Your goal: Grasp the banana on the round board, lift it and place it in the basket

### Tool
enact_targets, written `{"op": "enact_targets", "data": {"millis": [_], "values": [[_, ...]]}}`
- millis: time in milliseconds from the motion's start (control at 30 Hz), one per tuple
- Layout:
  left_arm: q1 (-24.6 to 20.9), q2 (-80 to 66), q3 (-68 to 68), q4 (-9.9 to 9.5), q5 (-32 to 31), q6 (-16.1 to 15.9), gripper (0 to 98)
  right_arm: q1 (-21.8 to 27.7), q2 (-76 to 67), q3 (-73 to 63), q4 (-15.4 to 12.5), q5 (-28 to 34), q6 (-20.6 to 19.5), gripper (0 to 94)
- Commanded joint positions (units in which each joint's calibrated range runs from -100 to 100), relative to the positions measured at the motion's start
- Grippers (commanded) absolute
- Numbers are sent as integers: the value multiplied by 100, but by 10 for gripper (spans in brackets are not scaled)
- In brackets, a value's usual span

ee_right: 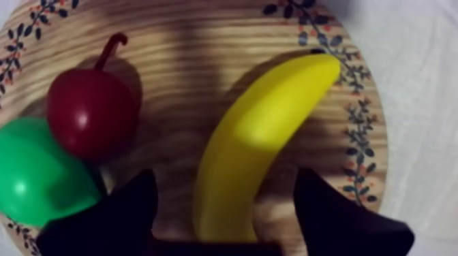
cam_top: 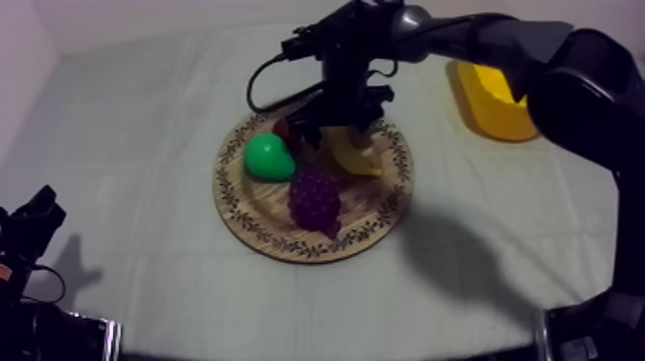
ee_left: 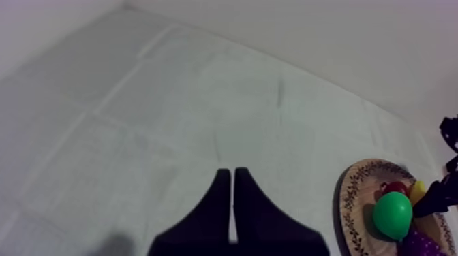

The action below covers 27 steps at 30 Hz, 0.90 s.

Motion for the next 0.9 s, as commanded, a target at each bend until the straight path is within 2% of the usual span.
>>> {"op": "enact_targets", "data": {"millis": [0,100,167,267,367,600,867], "values": [[2,-5,-1,3,0,-2,1,14,90,-60,19,29,-1,539],[2,-5,-1,3,0,0,1,34,203,-137,24,22,-14,495],[2,-5,-1,3,0,1,1,43,260,-175,34,11,-32,408],[2,-5,-1,3,0,-1,1,44,306,-196,57,-5,-58,228],[2,-5,-1,3,0,0,1,34,252,-123,80,-36,-75,140],[2,-5,-1,3,0,1,1,33,-433,339,207,-161,-140,91],[2,-5,-1,3,0,0,1,324,-2019,1025,650,-518,-256,86]]}}
